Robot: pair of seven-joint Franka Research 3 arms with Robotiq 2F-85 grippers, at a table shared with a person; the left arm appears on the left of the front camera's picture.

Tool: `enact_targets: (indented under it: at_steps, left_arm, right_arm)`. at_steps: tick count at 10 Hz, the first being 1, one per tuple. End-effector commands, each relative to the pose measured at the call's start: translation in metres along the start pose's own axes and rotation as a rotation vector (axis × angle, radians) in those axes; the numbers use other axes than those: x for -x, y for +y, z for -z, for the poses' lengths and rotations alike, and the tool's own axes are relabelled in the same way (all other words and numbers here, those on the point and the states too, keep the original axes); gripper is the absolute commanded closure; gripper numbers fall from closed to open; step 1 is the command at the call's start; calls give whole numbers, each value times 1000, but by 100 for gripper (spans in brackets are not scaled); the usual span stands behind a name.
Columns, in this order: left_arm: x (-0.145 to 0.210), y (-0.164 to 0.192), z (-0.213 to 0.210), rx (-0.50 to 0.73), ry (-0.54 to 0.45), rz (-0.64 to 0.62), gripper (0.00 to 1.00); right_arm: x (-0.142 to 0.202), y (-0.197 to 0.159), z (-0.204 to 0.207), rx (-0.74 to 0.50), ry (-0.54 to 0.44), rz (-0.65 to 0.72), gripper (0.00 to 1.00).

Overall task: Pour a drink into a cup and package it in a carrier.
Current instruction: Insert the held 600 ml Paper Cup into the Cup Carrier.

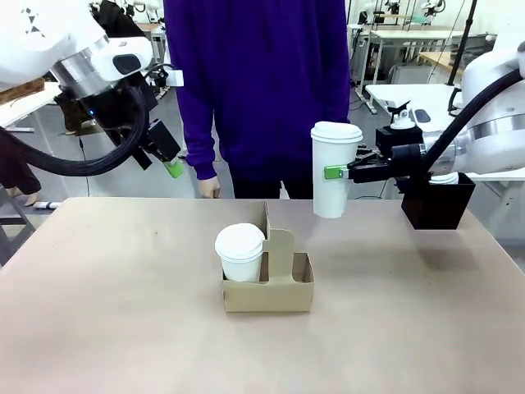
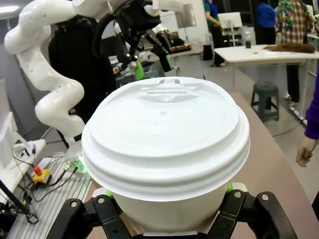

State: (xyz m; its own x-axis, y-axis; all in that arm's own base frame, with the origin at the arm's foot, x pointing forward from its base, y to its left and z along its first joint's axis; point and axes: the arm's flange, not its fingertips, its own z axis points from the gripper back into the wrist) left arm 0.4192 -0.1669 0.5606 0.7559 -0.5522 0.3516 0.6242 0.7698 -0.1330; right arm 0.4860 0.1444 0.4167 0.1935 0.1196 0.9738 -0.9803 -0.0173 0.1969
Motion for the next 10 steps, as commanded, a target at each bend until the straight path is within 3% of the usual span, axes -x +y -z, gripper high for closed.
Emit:
enact_targets:
  at_steps: [1,2,4,10]
  left_arm:
    - [3,-3,-8,12,-1,-3,0]
    - [0,0,0,0,0,0,0]
    - [26,26,1,19,-82,-1,0]
    - [96,74,27,38,-151,7,0]
  right_arm:
    - [-7,3,-1,4,6,11,20]
    - [0,0,0,0,0,0,20]
    - [9,1,20,-33,-42,-30,20]
    - [53,10,62,-204,-117,-69,20]
